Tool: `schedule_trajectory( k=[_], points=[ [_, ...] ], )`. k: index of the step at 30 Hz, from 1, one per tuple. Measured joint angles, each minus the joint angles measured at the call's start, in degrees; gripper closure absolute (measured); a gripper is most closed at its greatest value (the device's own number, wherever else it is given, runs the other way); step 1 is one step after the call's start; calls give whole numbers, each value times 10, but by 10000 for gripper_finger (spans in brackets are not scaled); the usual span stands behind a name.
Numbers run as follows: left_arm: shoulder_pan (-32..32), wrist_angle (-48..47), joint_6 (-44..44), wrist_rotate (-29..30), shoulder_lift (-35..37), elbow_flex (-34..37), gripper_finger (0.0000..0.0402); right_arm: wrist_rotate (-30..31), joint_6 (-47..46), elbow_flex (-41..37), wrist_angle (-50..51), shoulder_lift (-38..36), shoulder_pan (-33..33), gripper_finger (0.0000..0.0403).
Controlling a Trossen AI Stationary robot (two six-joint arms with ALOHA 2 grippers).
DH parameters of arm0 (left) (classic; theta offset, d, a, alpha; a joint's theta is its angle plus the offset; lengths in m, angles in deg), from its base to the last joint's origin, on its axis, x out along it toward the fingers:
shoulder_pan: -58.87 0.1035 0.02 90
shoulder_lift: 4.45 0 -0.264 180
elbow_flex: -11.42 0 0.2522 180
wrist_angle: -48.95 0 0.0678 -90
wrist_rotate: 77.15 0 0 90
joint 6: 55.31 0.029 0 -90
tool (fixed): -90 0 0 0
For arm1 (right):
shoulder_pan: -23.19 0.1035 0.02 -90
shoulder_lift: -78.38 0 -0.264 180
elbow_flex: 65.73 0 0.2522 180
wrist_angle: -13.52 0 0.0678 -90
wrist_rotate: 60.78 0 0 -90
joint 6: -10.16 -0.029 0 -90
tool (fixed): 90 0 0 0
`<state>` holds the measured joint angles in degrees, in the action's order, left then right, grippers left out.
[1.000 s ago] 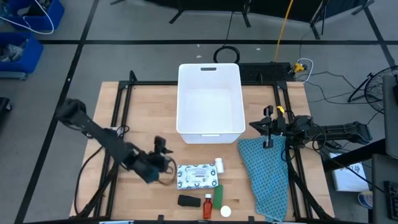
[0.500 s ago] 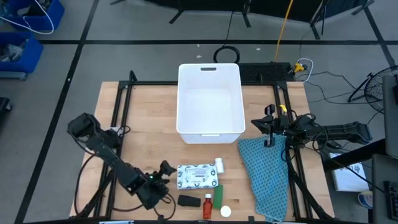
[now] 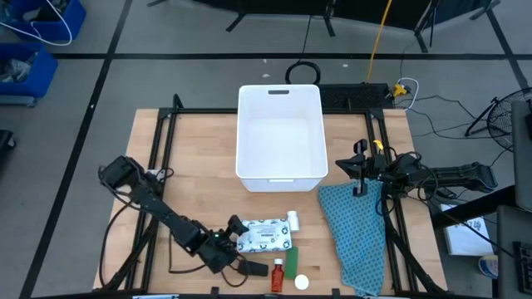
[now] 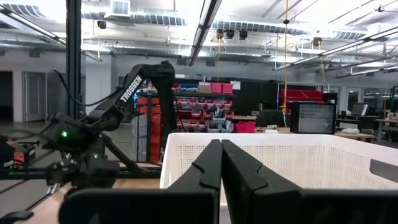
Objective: Pick & place medical supplies in basket/bin
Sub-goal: Put the white mailer bag into the white bin
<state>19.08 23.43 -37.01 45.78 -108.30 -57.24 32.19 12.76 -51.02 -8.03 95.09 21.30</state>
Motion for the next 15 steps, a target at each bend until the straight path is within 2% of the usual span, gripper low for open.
schedule_trajectory(
  k=[3, 6, 15],
  points=[
    [9, 12, -2, -16, -11, 0, 63, 0, 0, 0, 0, 0, 0, 403],
    [12, 22, 14, -35, -15, 0, 107, 0, 0, 0, 0, 0, 0, 403],
    [5, 23, 22, -44, 15, 0, 309, 0, 2, 0, 0, 0, 0, 403]
  ],
)
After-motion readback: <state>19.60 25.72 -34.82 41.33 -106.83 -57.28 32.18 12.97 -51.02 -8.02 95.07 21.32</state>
